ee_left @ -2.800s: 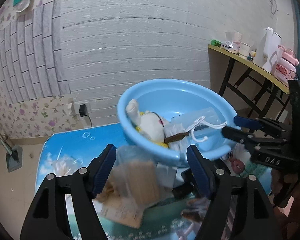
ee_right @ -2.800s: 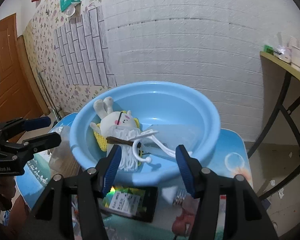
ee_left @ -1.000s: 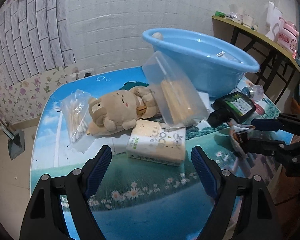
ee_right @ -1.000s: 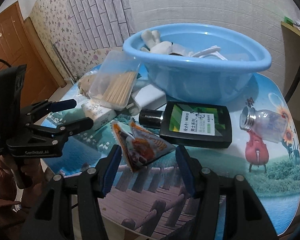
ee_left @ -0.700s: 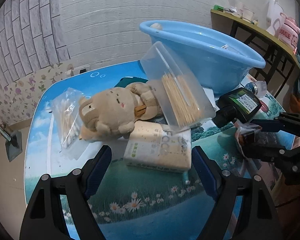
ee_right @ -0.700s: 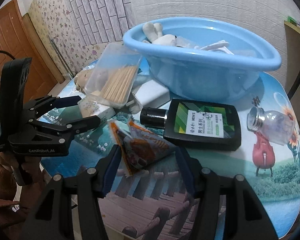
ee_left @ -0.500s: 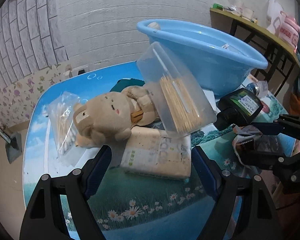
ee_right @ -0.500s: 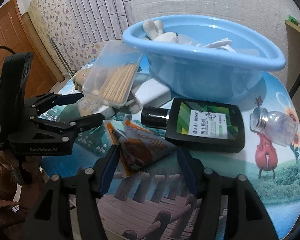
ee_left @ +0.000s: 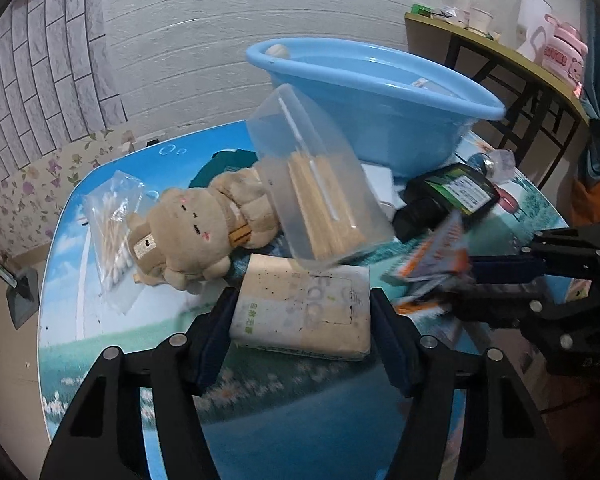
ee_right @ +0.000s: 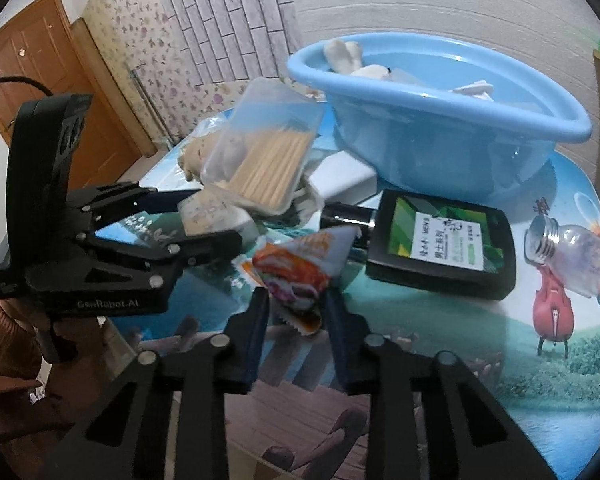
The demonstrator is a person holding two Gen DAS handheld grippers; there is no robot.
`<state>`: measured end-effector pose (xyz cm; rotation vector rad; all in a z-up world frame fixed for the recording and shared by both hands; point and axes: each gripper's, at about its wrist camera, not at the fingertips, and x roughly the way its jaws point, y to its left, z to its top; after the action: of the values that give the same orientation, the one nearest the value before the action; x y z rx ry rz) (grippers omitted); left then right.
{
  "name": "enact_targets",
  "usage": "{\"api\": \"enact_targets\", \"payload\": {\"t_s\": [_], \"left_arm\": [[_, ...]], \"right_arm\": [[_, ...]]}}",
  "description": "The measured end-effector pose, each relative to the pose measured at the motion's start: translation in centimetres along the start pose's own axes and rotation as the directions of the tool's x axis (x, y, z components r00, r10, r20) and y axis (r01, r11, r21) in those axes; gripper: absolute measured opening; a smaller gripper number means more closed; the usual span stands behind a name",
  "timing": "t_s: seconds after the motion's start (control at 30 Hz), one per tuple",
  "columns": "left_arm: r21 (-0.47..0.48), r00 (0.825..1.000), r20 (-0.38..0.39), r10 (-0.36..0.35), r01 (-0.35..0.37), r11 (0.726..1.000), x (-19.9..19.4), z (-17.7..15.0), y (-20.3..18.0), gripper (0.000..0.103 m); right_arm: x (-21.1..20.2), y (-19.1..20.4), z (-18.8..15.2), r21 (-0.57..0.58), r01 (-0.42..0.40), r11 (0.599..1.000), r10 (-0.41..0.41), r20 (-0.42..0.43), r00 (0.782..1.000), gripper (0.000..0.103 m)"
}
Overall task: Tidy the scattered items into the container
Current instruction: 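Grasp the orange snack packet with the right tool while the left tool approaches the tissue pack, then close the left tool on the white tissue pack while the right tool lifts the snack packet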
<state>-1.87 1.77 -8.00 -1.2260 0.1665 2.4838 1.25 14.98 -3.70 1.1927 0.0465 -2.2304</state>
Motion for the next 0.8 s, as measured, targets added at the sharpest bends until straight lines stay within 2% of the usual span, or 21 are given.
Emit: {"api": "enact_targets", "payload": {"t_s": [0.07,0.27,0.5,0.8], "left_arm": [[0.003,1.000,-0.002,0.001,-0.001,1.000,-0.4,-0.3,-0.4,0.064],[-0.003,1.000,-0.001,0.009,-0.009,1.000,-1.4,-1.1,-1.2,0.064],[-0.006,0.999,0.004,0.040,-0.040,0.999,-2.5,-1.8,-1.4,0.064],[-0.018,0.997,-0.013,0.077,-0.077,0.997,-3.1,-3.2,-1.0,0.065]], "right_arm": [[-0.5,-0.1,-0.2,0.006,-0.017,1.000,0.017,0.011,1.000,0.018],[-1.5,-0.6,-0.6,0.034,-0.048,0.998,0.047,0.030,0.998,0.017],[-2.7,-0.8,-1.2,0.039,-0.042,0.998,0.040,0.053,0.998,0.016],[-3.9,-3.1,-1.9,0.088,-0.003,0.996,-0.002,0.058,0.998,0.016]]}}
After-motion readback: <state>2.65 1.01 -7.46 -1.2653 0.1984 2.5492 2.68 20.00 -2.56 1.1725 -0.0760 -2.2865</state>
